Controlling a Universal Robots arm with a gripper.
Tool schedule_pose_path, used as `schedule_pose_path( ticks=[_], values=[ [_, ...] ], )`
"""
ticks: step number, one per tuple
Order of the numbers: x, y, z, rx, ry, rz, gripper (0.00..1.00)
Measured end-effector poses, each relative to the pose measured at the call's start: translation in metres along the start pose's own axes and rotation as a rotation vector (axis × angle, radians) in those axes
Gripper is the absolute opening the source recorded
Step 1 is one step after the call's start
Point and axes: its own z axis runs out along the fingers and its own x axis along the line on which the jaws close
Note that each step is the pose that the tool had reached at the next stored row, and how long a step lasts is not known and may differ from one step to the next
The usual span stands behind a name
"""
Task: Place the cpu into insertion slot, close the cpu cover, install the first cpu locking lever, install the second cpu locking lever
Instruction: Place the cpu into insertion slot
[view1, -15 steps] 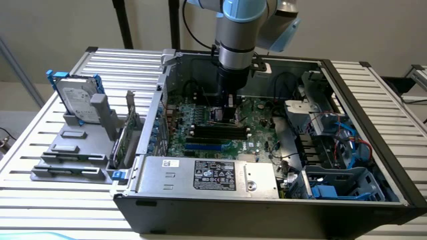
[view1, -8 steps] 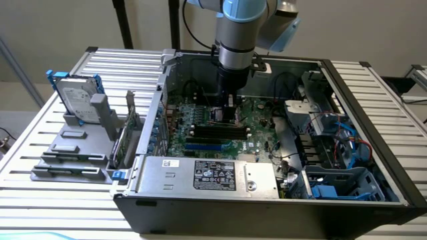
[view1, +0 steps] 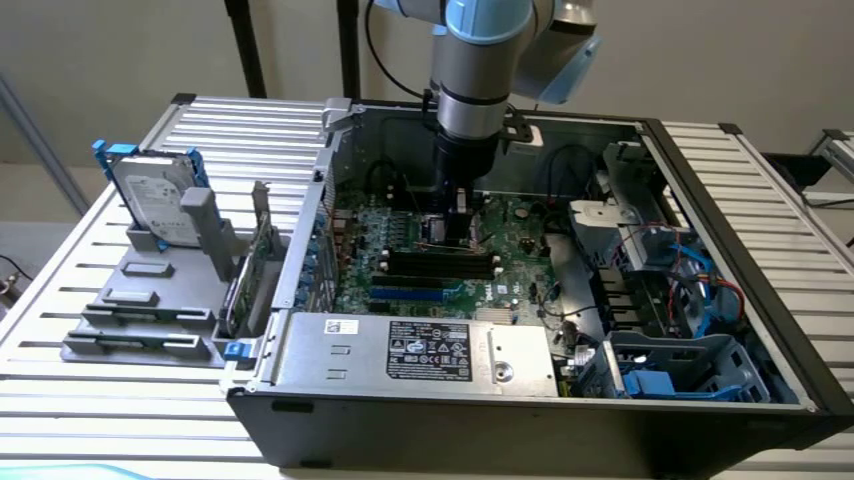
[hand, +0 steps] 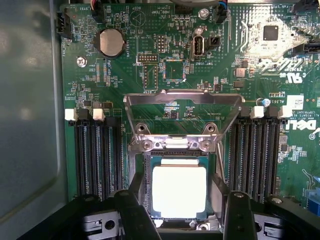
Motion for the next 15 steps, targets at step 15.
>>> schedule_pose_path(
  ticks=[15],
  values=[
    [0.0002,-0.0005,-0.0062,0.0,-0.0001,0.0,0.62]
  ],
)
